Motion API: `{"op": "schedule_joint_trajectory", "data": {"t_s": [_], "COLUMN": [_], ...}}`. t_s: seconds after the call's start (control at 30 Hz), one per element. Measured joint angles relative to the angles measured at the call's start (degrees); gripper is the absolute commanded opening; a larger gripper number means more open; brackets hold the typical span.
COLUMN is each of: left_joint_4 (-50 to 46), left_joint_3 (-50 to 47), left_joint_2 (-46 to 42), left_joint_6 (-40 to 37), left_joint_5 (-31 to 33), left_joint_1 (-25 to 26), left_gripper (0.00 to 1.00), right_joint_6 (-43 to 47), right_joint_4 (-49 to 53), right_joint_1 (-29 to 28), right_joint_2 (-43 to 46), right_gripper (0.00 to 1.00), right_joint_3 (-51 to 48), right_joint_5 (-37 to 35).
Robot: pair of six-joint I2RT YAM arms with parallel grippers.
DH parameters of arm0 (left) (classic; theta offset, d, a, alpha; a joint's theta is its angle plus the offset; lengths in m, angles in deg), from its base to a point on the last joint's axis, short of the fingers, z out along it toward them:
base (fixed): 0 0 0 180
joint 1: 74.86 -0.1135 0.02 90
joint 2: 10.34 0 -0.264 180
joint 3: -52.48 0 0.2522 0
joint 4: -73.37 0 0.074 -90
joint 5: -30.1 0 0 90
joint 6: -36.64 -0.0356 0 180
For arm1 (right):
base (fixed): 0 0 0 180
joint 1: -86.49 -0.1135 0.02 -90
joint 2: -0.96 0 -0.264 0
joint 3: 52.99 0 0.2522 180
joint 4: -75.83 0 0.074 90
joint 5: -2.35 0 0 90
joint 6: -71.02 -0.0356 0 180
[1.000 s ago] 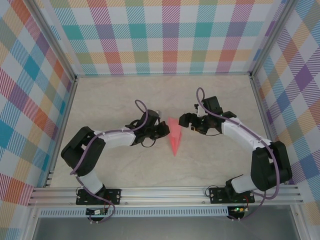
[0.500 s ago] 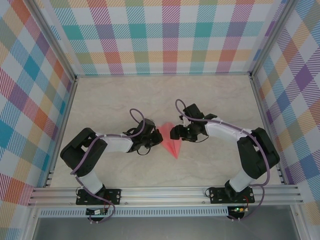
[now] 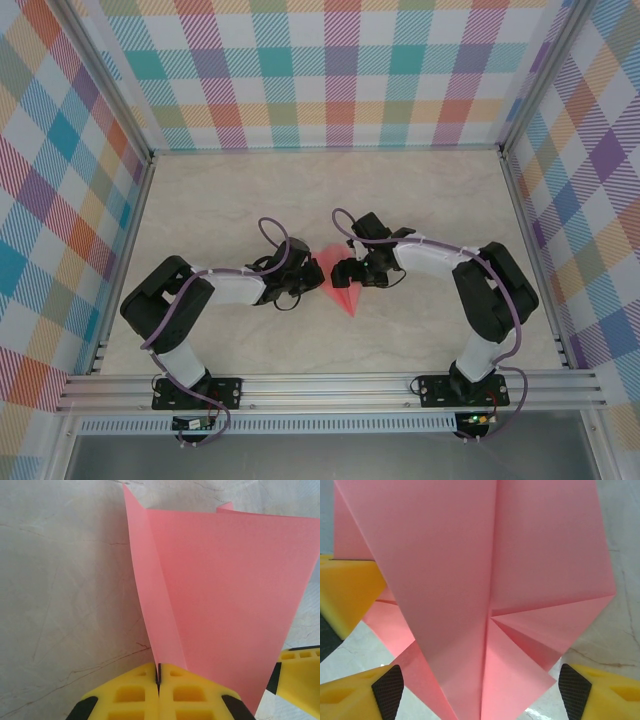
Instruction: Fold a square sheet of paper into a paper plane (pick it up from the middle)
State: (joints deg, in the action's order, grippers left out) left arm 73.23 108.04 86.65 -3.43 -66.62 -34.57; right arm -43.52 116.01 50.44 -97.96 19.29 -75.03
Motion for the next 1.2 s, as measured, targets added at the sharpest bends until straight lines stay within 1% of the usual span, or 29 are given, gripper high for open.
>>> {"op": "schedule_joint_trajectory", "data": {"t_s": [0.2,0.37,0.47,0.6,0.8,0.97,1.07,1.1,1.2], "left_joint_4": [0.00,-0.02,-0.02,-0.02,-0.04,-0.04,-0.31,-0.68,-3.23], "left_joint_3": [0.02,0.02,0.02,0.02,0.09,0.11,0.11,0.13,0.26], "left_joint_2": [0.00,0.00,0.00,0.00,0.00,0.00,-0.02,-0.15,-1.60], "left_joint_6": [0.00,0.00,0.00,0.00,0.00,-0.02,-0.04,0.00,-0.09], "left_joint_5": [0.00,0.00,0.00,0.00,-0.02,-0.04,-0.02,0.00,0.50], "left_joint_1": [0.00,0.00,0.00,0.00,0.00,0.00,0.00,0.00,-0.17], "left_gripper": [0.00,0.00,0.00,0.00,0.00,0.07,0.17,0.21,0.30], "right_joint_6": [1.14,1.64,2.01,2.34,2.60,2.67,2.71,2.71,2.71], "right_joint_4": [-0.04,-0.66,-0.70,-0.70,-0.26,0.22,0.66,0.81,1.14], "right_joint_1": [0.00,-0.04,-0.35,-1.01,-2.47,-3.50,-3.89,-3.98,-4.11], "right_joint_2": [-0.04,-0.04,-0.13,-1.09,-2.73,-4.52,-5.01,-5.05,-5.09], "right_gripper": [0.76,0.65,0.59,0.60,0.56,0.50,0.46,0.45,0.43], "right_joint_3": [0.22,0.22,0.24,0.52,2.19,3.63,3.85,3.87,4.04], "right_joint_5": [2.78,6.40,6.97,6.88,4.04,0.66,-1.31,-1.79,-3.10]}}
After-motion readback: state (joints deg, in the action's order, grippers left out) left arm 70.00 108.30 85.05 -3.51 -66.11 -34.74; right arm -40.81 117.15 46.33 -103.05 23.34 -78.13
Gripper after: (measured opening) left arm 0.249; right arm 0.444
